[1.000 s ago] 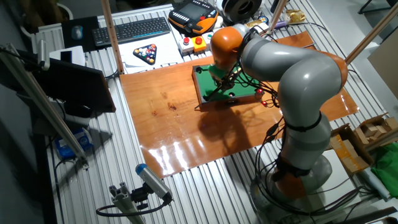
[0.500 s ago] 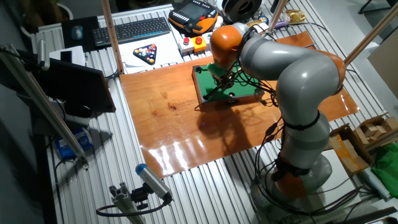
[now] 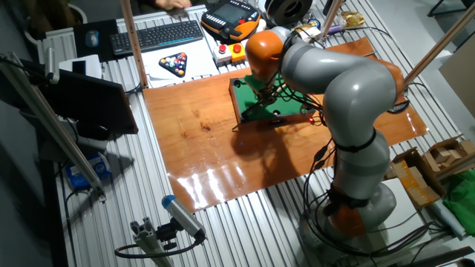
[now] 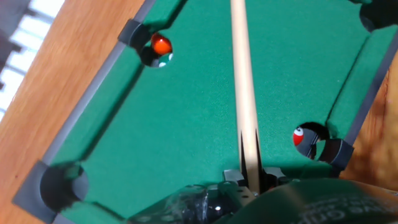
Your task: Hit the pool ball
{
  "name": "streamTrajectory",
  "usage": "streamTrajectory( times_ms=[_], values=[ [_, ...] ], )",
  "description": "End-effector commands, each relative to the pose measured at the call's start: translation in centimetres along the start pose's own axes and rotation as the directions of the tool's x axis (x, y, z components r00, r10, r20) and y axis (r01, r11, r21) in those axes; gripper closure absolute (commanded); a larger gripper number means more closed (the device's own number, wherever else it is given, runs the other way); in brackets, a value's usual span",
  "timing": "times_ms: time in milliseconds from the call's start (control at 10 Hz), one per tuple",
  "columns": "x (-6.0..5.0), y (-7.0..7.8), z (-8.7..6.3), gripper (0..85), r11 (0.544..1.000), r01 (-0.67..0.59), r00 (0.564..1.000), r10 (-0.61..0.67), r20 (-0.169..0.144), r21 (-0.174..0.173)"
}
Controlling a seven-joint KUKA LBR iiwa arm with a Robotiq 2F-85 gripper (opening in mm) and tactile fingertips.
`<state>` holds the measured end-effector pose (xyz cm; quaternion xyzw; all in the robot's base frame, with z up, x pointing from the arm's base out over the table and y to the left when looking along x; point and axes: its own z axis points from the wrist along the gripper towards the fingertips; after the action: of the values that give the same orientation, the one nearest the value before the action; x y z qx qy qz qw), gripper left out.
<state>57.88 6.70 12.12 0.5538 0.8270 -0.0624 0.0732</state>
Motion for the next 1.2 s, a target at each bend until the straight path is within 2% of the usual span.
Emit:
streamTrajectory(
  times_ms=[0, 300, 600, 900, 1100],
  values=[
    [0.0, 0.1, 0.1, 84.0, 0.999, -0.040, 0.999, 0.040, 0.004, 0.003],
    [0.0, 0.5, 0.5, 84.0, 0.993, -0.117, 0.993, 0.117, 0.031, 0.007],
    [0.1, 1.2, 1.2, 84.0, 0.987, -0.163, 0.986, 0.162, 0.030, 0.012],
    [0.8, 1.7, 1.4, 84.0, 0.980, -0.196, 0.980, 0.194, 0.051, 0.026],
    [1.2, 1.8, 1.4, 84.3, 0.979, -0.199, 0.979, 0.197, 0.050, 0.033]
  ],
)
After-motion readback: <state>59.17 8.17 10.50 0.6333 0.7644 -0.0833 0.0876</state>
